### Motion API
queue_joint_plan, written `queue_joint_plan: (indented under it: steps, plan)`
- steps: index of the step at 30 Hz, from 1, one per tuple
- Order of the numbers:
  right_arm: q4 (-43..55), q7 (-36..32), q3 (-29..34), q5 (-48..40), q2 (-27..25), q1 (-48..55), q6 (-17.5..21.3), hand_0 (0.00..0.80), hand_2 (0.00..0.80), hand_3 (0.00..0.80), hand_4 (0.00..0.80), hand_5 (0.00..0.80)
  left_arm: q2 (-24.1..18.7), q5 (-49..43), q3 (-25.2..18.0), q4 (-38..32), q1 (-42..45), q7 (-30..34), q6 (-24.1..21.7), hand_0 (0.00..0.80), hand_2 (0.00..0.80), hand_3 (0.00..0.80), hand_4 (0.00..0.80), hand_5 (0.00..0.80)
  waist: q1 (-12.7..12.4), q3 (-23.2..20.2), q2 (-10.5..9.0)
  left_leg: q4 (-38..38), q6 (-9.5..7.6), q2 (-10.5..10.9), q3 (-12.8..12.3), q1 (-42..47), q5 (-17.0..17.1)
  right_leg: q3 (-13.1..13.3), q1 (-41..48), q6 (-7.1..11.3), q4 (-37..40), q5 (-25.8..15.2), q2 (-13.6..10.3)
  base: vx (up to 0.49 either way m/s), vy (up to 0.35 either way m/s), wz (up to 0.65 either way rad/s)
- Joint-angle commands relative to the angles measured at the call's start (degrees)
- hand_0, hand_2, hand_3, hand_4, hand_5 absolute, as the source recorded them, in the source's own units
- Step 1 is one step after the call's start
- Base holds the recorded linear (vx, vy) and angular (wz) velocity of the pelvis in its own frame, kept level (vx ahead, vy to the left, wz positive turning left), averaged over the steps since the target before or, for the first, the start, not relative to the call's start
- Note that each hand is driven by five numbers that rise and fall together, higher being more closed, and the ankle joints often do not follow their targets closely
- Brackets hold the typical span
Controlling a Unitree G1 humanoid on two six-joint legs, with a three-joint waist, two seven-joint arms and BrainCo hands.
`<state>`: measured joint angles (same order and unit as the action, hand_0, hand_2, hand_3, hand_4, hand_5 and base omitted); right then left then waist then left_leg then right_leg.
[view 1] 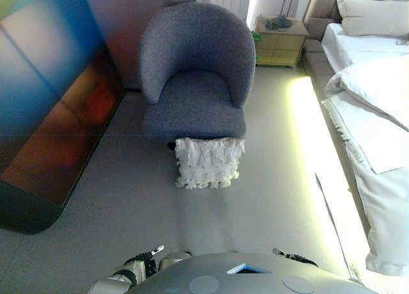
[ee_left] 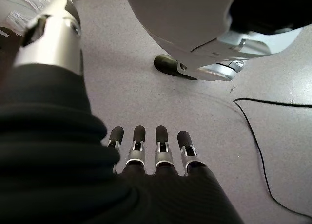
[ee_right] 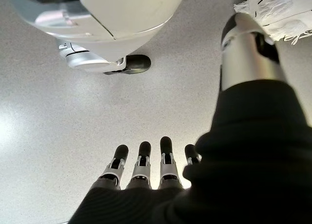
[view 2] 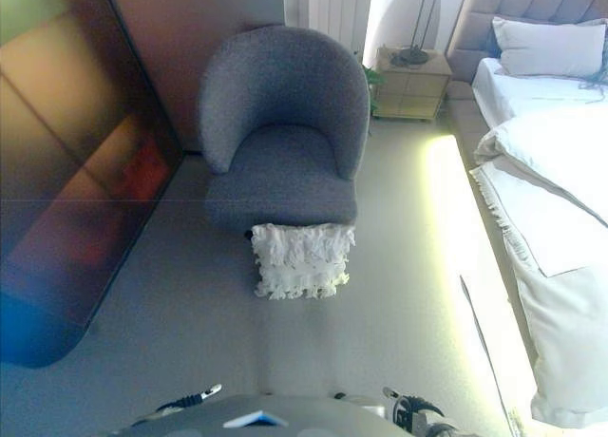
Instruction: Pick up the cushion and take it to the sofa
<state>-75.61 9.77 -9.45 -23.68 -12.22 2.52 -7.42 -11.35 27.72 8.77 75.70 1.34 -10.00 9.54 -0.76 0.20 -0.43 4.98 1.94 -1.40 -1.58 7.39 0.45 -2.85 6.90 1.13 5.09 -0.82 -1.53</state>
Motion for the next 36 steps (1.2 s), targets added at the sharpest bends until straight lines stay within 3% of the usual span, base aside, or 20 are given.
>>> queue_joint_plan:
  steps: [1, 36]
  plan:
    - [-3.4, 0.8, -1.1, -0.1, 0.2, -3.3, -0.2, 0.000, 0.000, 0.000, 0.000, 0.000, 1.3, -1.5, 0.0, 2.9, -3.8, 0.3, 1.5, 0.000, 0.000, 0.000, 0.000, 0.000, -0.1, -0.2, -1.41, 0.0, -2.27, 3.0, -1.2, -0.5, -1.4, -0.4, -2.0, 3.35, -0.1, -2.9, -1.1, 0.000, 0.000, 0.00]
    - [-3.4, 0.2, -1.1, 0.2, 0.5, -3.6, -0.5, 0.000, 0.000, 0.000, 0.000, 0.000, 1.4, -0.8, -0.5, 3.0, -3.7, 0.1, 2.0, 0.000, 0.000, 0.000, 0.000, 0.000, 0.0, 0.0, -1.51, 0.0, -2.41, 2.7, -1.1, -0.2, -1.4, -0.6, -1.6, 2.90, -0.1, -2.7, -0.7, 0.003, -0.006, 0.00]
